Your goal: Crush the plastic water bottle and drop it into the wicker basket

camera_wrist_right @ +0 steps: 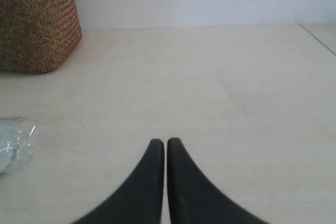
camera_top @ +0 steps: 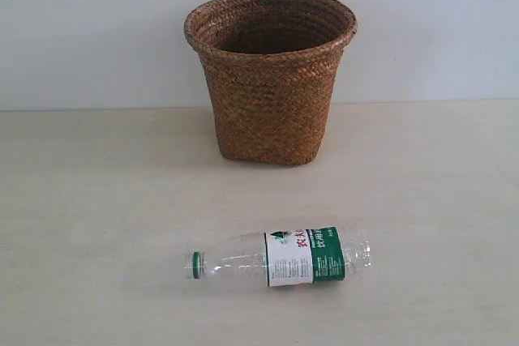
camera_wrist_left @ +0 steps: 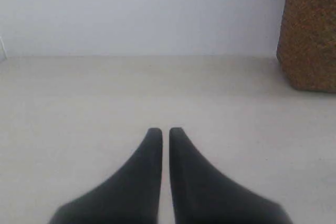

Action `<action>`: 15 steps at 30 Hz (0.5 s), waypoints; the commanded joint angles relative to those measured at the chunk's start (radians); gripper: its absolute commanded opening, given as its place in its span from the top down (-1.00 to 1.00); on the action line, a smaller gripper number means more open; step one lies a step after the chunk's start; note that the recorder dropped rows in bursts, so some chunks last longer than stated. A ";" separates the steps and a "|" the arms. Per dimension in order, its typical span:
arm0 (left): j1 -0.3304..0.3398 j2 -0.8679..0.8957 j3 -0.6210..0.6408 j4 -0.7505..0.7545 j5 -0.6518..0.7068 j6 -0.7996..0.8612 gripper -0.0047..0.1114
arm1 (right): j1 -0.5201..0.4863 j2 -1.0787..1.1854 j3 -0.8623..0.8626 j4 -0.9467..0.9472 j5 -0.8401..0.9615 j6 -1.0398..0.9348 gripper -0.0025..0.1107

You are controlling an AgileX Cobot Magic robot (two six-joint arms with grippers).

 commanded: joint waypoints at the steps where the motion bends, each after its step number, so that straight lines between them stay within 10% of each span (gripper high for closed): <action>1: 0.003 -0.003 0.003 -0.043 -0.065 -0.054 0.85 | -0.004 -0.005 0.000 0.002 -0.008 0.000 0.96; 15: 0.003 -0.003 0.003 -0.124 -0.395 -0.173 0.85 | -0.004 -0.005 0.000 -0.018 -0.222 -0.014 0.96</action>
